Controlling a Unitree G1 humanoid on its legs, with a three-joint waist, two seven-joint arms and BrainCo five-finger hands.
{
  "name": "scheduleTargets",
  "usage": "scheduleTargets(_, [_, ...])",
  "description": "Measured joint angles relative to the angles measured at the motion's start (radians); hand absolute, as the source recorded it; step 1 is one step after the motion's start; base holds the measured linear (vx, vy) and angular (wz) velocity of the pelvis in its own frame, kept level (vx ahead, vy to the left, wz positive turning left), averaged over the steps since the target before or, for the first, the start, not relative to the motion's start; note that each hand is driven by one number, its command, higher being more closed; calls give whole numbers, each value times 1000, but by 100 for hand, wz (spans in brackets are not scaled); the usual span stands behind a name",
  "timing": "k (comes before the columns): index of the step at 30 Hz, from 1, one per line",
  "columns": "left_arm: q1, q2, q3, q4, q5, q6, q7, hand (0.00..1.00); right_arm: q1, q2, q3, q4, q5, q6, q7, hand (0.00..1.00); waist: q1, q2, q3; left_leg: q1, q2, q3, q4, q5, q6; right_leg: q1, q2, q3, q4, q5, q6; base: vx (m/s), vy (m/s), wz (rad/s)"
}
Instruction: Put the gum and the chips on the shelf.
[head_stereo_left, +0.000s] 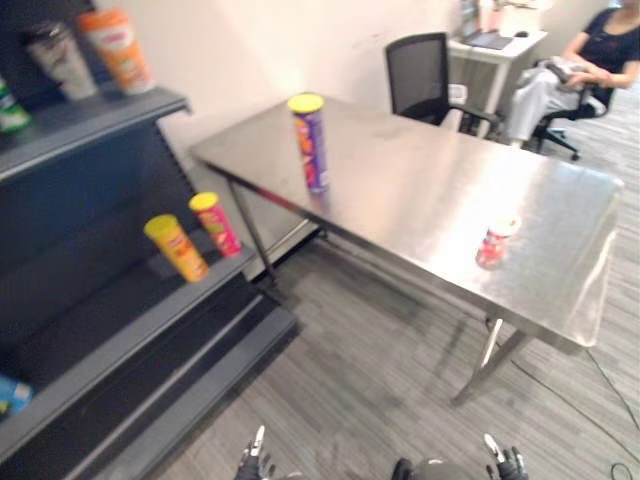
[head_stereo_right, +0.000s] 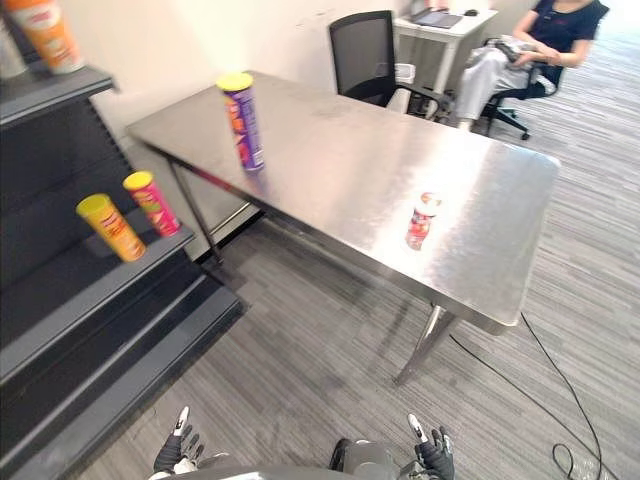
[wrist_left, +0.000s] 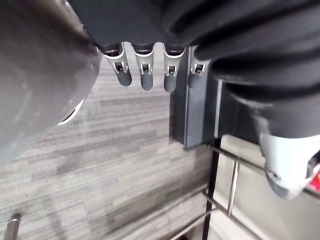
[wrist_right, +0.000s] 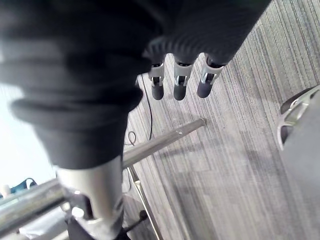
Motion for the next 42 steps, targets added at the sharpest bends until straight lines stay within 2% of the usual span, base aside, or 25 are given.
scheduleTargets(2, [3,-6,0,-7,-18,1,-4,0,-10,0,-10,-6,0,0,-8,0,15,-6,0,-31,-37,-6,-104,-80,6,25,8,85,-10,-9,12,214,-35,-99])
scheduleTargets(4, [13,-9,0,-9,-26,1,-7,0,-22,-3,-15,-7,0,0,-7,0,25,-9,-2,-43,-58,-54,-241,-93,-1,46,16,148,-11,-19,24,241,51,-107])
scheduleTargets(5, [24,-15,2,-10,-26,1,-9,0,-30,-2,-20,-7,0,0,-6,0,28,-13,-4,-42,-66,-95,-355,-91,-6,49,21,195,-8,-28,33,206,109,-115])
scheduleTargets(7, [35,-16,14,-8,-28,2,-13,0,-41,-3,-21,-8,0,0,-5,0,31,-18,-7,-43,-77,-157,-481,-86,-9,49,22,249,5,-41,47,232,213,-108])
scheduleTargets(8, [40,-21,22,-7,-32,0,-19,0,-37,-3,-22,-7,0,0,-4,0,41,-22,-10,-40,-79,-189,-573,-81,-9,49,20,304,22,-56,66,252,271,-105])
scheduleTargets(9, [39,-22,23,-7,-34,-3,-19,0,-33,-3,-23,-7,0,0,-4,0,46,-21,-11,-39,-79,-190,-601,-78,-10,49,18,321,31,-62,72,260,320,-92])
scheduleTargets(10, [40,-24,23,-4,-33,-11,-20,0,-24,-3,-23,-7,0,0,-2,0,48,-19,-12,-32,-81,-189,-636,-63,-12,48,13,342,49,-75,89,267,367,-65])
scheduleTargets(11, [42,-32,27,7,-30,-22,-20,0,-13,-5,-23,-7,0,0,9,0,48,-9,-18,-16,-89,-187,-697,-22,-8,45,10,368,80,-97,124,330,477,-72])
scheduleTargets(12, [44,-29,34,15,-25,-31,-18,0,-9,-4,-27,5,0,2,15,0,48,-8,-36,2,-94,-172,-701,-17,-118,43,-4,395,112,-125,157,279,394,-55])
scheduleTargets(14, [49,4,35,26,-23,-29,-13,0,2,33,-27,25,0,2,17,0,43,-55,-71,13,-150,-124,-690,-54,-93,46,-66,403,86,-119,174,251,360,-42])
scheduleTargets(15, [47,14,35,30,-24,-25,-14,0,1,41,-23,34,0,3,19,0,45,-69,-81,12,-167,-101,-669,-81,-83,57,-93,401,52,-102,198,209,351,-38])
scheduleTargets(17, [40,18,35,45,-22,-9,-7,0,-4,42,-37,32,6,-2,29,0,43,-66,-87,17,-186,-74,-654,-107,-62,77,-123,386,5,-63,207,128,285,-27])
scheduleTargets(18, [38,18,34,47,-18,-3,-4,0,-7,40,-38,32,14,-6,35,0,43,-62,-89,22,-189,-65,-658,-112,-56,79,-129,373,-9,-46,207,88,243,-40])
scheduleTargets(20, [28,16,19,65,41,12,3,0,-21,38,-37,30,21,-18,58,0,45,-43,-92,64,-191,-2,-704,-112,-51,75,-149,274,-42,32,191,41,168,-61])
scheduleTargets(22, [28,17,6,71,67,18,4,0,-29,34,-37,31,18,-22,58,0,46,-26,-90,105,-194,56,-742,-108,-46,69,-161,202,-62,71,184,9,117,-91])
scheduleTargets(25, [20,46,-75,85,100,20,2,0,-24,22,-37,49,6,-23,52,0,35,-28,-98,136,-219,89,-777,-97,-38,77,-164,182,-138,112,182,-7,83,-64])
scheduleTargets(27, [9,58,-107,93,102,29,3,0,-17,12,-40,91,-10,-22,21,0,33,-29,-96,129,-228,85,-776,-94,-35,88,-168,162,-188,122,183,-5,15,-10])
scheduleTargets(29, [5,68,-109,97,102,59,2,0,-13,8,-55,130,-21,-21,-32,0,22,-38,-87,124,-237,26,-784,-82,-41,108,-168,139,-227,130,196,-53,-35,16])
scheduleTargets(31, [-1,76,-110,100,107,82,-1,0,-15,7,-77,140,-21,-22,-57,0,22,-40,-87,124,-242,10,-807,-68,-40,107,-169,131,-230,130,196,-75,-31,17])
scheduleTargets(36, [-10,90,-108,96,136,99,-16,0,-34,-18,-130,117,-19,-33,-112,0,23,-50,-86,125,-247,6,-865,-41,-52,104,-160,127,-279,143,188,-66,-18,-4])
scheduleTargets(42, [1,94,-96,71,153,55,74,0,-39,-58,-269,-44,-2,-70,-221,0,24,-73,-89,136,-255,5,-908,-38,-55,113,-158,129,-322,148,182,40,6,-5])
